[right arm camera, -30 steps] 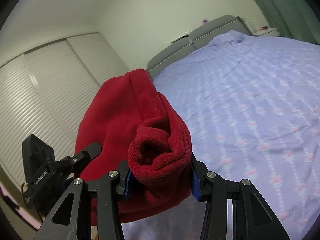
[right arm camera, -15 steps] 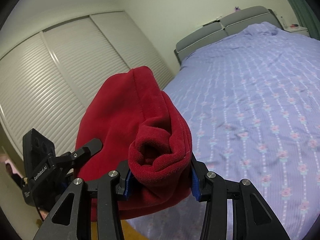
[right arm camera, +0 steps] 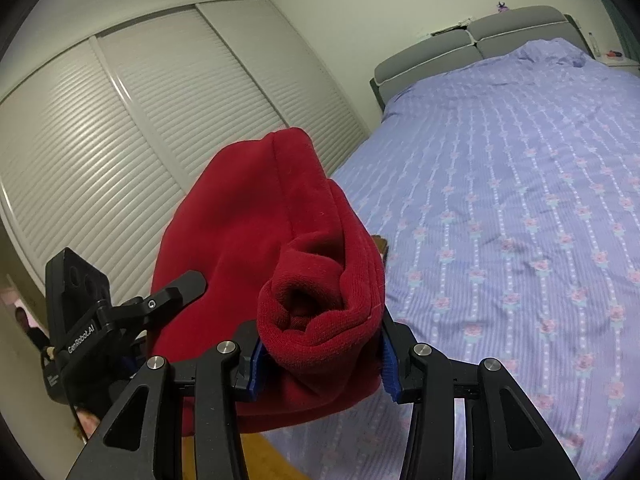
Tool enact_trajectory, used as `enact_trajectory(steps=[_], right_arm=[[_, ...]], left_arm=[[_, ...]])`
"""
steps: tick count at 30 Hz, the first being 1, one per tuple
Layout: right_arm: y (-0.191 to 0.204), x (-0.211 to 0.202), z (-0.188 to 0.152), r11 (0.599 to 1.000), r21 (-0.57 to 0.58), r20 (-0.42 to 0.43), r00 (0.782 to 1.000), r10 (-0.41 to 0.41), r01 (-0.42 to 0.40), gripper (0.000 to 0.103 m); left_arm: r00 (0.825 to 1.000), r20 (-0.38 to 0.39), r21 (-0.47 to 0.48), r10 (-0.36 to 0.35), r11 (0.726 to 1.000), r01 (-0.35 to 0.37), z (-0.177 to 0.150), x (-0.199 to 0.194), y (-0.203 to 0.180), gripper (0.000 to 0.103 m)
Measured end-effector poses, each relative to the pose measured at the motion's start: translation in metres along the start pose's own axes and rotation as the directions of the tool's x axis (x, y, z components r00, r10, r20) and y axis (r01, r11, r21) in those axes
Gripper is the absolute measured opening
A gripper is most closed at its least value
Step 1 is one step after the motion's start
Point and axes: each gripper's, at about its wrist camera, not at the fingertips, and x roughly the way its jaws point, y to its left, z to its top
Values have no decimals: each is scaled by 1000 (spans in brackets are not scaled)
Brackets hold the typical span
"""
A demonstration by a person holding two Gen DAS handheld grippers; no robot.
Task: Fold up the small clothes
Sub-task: 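Lift and carry the bundle with both grippers to the beige plaid stack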
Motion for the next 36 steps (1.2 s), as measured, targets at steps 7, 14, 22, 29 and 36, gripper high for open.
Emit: enact_trajectory(steps=[7, 14, 22, 29, 36], right_arm=[[3, 26, 7, 1000, -10, -32, 999, 13, -13, 45], [5, 49, 10, 1000, -12, -65, 998, 23, -24, 45], [11, 63, 8, 999, -32, -86, 996, 22, -25, 45], [17, 83, 9, 999, -45, -96, 995, 8, -12, 45], [26, 117, 20, 998, -60, -86, 996, -13, 8, 45]], left_arm=[[1000, 3, -25, 22, 999, -22, 10, -1, 25, 70], [999, -5, -41, 40, 998, -41, 18, 3, 44, 70], [999, -2, -42, 40, 998, -40, 25, 6, 58, 70], [999, -16, -18, 38, 999, -38, 43, 17, 75, 70], [998, -33, 62, 45, 997, -43, 86, 42, 93, 70]])
